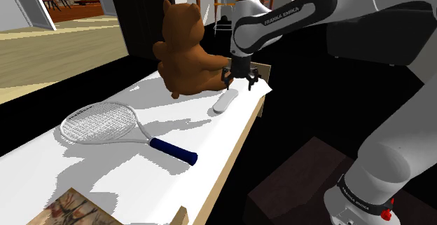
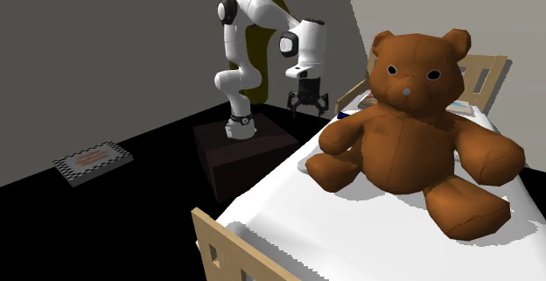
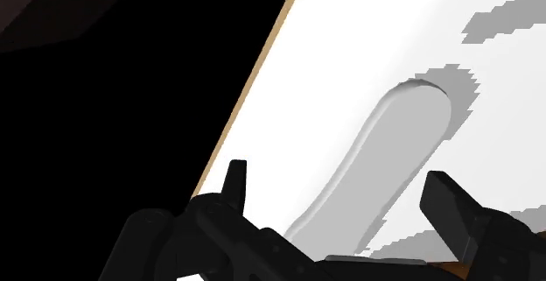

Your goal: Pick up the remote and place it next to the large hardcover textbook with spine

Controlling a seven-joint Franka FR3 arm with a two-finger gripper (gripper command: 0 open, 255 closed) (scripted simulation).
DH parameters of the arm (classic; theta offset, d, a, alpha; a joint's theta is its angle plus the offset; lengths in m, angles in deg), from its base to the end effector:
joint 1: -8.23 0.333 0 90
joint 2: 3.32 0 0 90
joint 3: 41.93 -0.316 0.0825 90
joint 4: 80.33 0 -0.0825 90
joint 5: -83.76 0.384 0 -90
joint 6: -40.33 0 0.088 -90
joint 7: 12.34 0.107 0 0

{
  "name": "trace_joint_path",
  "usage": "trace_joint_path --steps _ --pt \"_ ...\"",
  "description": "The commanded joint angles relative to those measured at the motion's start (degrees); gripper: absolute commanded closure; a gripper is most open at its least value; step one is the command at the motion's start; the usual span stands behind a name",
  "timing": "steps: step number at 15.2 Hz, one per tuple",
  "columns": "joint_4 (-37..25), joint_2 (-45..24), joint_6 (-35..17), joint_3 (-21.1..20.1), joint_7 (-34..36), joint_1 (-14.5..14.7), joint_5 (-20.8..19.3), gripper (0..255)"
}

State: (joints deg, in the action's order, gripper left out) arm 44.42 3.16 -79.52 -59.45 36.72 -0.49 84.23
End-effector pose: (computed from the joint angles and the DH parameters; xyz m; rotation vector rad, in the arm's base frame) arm 0.5085 0.0818 0.4398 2.9345 -1.0847 0.0510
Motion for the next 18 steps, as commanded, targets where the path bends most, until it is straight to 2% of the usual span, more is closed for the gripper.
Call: trace_joint_path --steps 1,8,15,18 --pt "-3.3 -4.9 -0.8 -0.4 5.4 -0.5 -1.5 0" --pt "-15.9 -20.9 -2.0 1.0 21.0 0.3 -6.2 0" --pt "-13.7 -23.5 -6.6 1.4 21.7 0.5 -7.3 0" --pt "-13.5 -23.7 -7.0 1.5 21.8 0.6 -7.4 0"
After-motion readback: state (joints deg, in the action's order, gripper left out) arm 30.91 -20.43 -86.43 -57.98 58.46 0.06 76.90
